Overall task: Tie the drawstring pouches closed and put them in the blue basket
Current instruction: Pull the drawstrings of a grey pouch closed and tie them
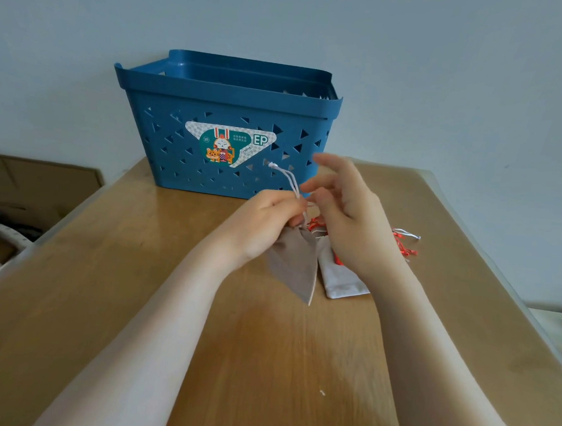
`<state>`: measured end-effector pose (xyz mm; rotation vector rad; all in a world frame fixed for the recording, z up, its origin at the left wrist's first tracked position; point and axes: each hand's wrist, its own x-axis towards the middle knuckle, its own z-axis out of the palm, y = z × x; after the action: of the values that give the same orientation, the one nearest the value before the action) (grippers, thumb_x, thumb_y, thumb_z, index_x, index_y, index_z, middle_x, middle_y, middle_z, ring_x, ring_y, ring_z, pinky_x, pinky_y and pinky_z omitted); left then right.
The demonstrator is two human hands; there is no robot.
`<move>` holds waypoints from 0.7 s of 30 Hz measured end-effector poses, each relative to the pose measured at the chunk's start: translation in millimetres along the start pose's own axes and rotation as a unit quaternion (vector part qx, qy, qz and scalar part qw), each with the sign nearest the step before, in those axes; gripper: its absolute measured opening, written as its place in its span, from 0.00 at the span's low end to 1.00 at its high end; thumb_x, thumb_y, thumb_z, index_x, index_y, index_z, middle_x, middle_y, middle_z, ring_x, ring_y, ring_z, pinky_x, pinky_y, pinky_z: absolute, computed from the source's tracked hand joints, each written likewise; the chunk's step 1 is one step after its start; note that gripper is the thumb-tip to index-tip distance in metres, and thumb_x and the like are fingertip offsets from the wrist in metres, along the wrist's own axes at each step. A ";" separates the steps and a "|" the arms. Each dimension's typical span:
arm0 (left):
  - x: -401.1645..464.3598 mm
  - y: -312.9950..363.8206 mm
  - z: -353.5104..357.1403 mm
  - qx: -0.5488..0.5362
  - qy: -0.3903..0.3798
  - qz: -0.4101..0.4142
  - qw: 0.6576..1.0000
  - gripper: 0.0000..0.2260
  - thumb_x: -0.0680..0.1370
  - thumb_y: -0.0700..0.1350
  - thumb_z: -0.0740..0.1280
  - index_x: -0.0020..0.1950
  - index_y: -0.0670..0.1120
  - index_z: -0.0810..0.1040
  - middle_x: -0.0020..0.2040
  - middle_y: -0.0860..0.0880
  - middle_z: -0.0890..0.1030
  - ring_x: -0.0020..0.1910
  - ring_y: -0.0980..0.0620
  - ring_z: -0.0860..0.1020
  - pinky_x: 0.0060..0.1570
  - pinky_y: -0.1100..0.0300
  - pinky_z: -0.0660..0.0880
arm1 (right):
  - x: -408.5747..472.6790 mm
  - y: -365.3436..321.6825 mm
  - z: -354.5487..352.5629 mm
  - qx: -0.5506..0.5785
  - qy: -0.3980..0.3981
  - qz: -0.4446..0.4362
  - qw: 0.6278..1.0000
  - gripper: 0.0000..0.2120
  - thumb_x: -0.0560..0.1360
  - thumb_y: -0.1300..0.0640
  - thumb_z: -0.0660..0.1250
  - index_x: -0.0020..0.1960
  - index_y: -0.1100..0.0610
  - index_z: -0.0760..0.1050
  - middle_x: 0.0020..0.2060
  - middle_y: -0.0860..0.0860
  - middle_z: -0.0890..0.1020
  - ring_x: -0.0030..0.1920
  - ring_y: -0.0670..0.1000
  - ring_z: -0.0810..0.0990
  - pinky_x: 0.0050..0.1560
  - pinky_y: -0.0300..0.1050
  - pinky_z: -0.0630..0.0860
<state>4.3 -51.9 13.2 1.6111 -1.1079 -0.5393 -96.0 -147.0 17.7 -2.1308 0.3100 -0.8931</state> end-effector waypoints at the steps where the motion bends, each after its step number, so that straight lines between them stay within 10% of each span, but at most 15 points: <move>1: 0.2 -0.7 -0.3 0.005 0.002 0.001 1.000 0.13 0.73 0.52 0.57 0.30 0.48 0.66 0.33 0.46 0.66 0.33 0.53 0.64 0.37 0.55 0.59 | -0.2 -0.2 1.9 -0.011 0.000 -0.013 1.000 0.17 0.77 0.66 0.54 0.62 0.55 0.71 0.45 0.45 0.79 0.44 0.46 0.79 0.48 0.43 0.76; 5: 0.6 -2.5 1.6 -0.002 -0.004 0.012 1.000 0.13 0.73 0.52 0.58 0.33 0.47 0.71 0.33 0.49 0.70 0.36 0.53 0.68 0.42 0.53 0.63 | -0.7 -0.1 5.9 -0.045 0.028 -0.042 0.998 0.16 0.70 0.63 0.54 0.51 0.59 0.77 0.34 0.43 0.78 0.39 0.40 0.75 0.44 0.33 0.70; 12: 4.0 -2.3 -5.2 -0.069 0.101 0.007 0.992 0.13 0.79 0.43 0.61 0.35 0.44 0.77 0.32 0.55 0.75 0.33 0.63 0.73 0.40 0.63 0.67 | -3.8 -1.6 8.8 -0.062 0.058 -0.057 0.995 0.02 0.70 0.60 0.66 0.42 0.57 0.77 0.35 0.48 0.81 0.39 0.48 0.79 0.42 0.45 0.75; 21: 1.2 -3.4 -8.9 -0.153 0.027 -0.002 0.988 0.10 0.75 0.44 0.63 0.39 0.46 0.83 0.40 0.50 0.81 0.45 0.53 0.78 0.50 0.56 0.71 | -0.7 -3.8 -0.3 -0.021 0.047 0.020 0.998 0.05 0.71 0.59 0.71 0.37 0.54 0.78 0.30 0.42 0.78 0.32 0.39 0.74 0.35 0.30 0.68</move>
<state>13.2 -48.5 13.3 1.3526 -0.9320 -0.6309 -97.0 -144.3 20.3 -2.1165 0.4202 -0.9738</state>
